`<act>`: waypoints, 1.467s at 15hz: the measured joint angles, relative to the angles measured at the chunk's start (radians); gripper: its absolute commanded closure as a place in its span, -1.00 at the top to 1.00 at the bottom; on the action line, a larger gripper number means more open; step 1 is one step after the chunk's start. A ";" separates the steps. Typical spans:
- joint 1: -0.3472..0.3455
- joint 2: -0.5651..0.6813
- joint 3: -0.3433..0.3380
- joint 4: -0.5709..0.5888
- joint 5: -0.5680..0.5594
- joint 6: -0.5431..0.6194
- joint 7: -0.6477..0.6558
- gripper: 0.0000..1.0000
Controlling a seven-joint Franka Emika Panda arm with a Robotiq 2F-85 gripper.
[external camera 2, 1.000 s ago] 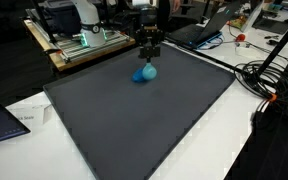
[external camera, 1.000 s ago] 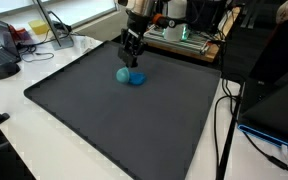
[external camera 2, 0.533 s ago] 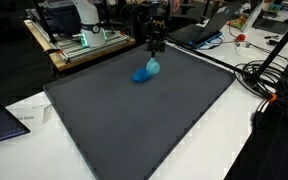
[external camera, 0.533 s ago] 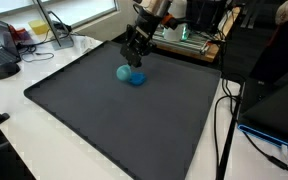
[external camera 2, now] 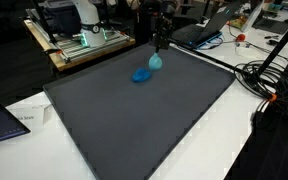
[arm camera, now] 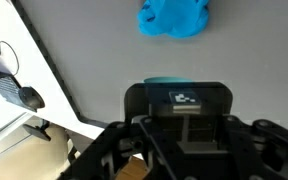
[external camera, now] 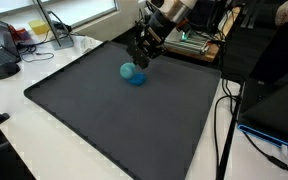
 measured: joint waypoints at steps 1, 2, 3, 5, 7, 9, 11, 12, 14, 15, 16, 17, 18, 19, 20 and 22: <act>0.007 0.018 0.004 0.020 0.000 -0.028 -0.001 -0.57; 0.014 0.037 0.007 0.042 0.000 -0.055 -0.001 -0.57; 0.021 0.059 0.008 0.064 -0.001 -0.081 -0.001 -0.57; 0.030 0.102 0.008 0.104 -0.003 -0.121 -0.002 -0.57; 0.040 0.144 0.008 0.142 -0.011 -0.158 -0.003 -0.57; 0.053 0.188 0.008 0.177 -0.028 -0.204 -0.002 -0.57; 0.069 0.233 0.006 0.212 -0.052 -0.255 -0.001 -0.57; 0.077 0.255 0.004 0.229 -0.065 -0.280 0.000 -0.57; 0.092 0.296 0.003 0.261 -0.092 -0.325 0.001 -0.57; 0.099 0.315 0.002 0.276 -0.105 -0.347 0.003 -0.57; 0.106 0.333 0.002 0.289 -0.118 -0.367 0.004 -0.57; 0.114 0.350 0.001 0.302 -0.129 -0.391 0.005 -0.57; 0.121 0.367 0.001 0.314 -0.137 -0.414 0.006 -0.57; 0.128 0.383 0.001 0.326 -0.143 -0.435 0.006 -0.57; 0.134 0.398 0.001 0.337 -0.147 -0.453 0.007 -0.57; 0.147 0.421 0.001 0.358 -0.152 -0.484 0.007 -0.57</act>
